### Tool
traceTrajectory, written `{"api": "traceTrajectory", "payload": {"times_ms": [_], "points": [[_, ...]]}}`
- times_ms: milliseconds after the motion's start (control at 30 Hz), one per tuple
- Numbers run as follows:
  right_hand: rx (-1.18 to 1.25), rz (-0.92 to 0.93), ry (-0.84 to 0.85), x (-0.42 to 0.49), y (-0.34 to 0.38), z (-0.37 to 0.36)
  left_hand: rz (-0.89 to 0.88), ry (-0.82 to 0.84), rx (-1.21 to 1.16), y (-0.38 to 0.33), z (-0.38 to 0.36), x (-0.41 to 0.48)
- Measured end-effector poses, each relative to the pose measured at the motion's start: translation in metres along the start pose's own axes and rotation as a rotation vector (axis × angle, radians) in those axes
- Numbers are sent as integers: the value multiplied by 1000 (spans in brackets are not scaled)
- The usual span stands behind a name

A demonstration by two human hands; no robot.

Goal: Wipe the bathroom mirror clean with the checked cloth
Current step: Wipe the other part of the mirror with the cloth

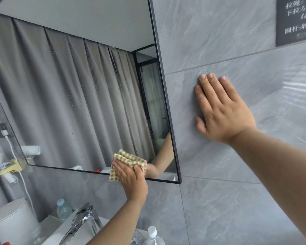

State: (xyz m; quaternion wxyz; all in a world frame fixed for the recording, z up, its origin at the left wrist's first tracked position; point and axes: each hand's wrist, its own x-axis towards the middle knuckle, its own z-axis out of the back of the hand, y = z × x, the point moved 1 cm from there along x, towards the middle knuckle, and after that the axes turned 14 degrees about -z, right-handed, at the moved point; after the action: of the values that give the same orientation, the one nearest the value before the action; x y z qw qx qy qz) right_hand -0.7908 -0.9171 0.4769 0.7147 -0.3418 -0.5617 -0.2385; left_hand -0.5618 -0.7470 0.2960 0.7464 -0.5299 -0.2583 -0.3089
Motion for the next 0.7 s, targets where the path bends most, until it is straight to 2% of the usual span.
{"api": "traceTrajectory", "payload": {"times_ms": [133, 233, 333, 467, 533, 700], "points": [[-12, -4, 6, 0, 0, 0, 78, 5, -34, -7, -4, -5], [-7, -6, 5, 1, 0, 1, -2, 54, -17, -16, -10, -18], [-5, -6, -6, 1, 0, 1, -246, 181, 44, -24, -25, -47], [-8, -5, -5, 1, 0, 1, -672, 283, 249, -15, -35, -67], [-5, -8, 1, 0, 0, 0, -771, 296, 267, -10, -29, -63], [8, -8, 1, 0, 0, 0, -662, 214, 112, -56, -18, -18]]}}
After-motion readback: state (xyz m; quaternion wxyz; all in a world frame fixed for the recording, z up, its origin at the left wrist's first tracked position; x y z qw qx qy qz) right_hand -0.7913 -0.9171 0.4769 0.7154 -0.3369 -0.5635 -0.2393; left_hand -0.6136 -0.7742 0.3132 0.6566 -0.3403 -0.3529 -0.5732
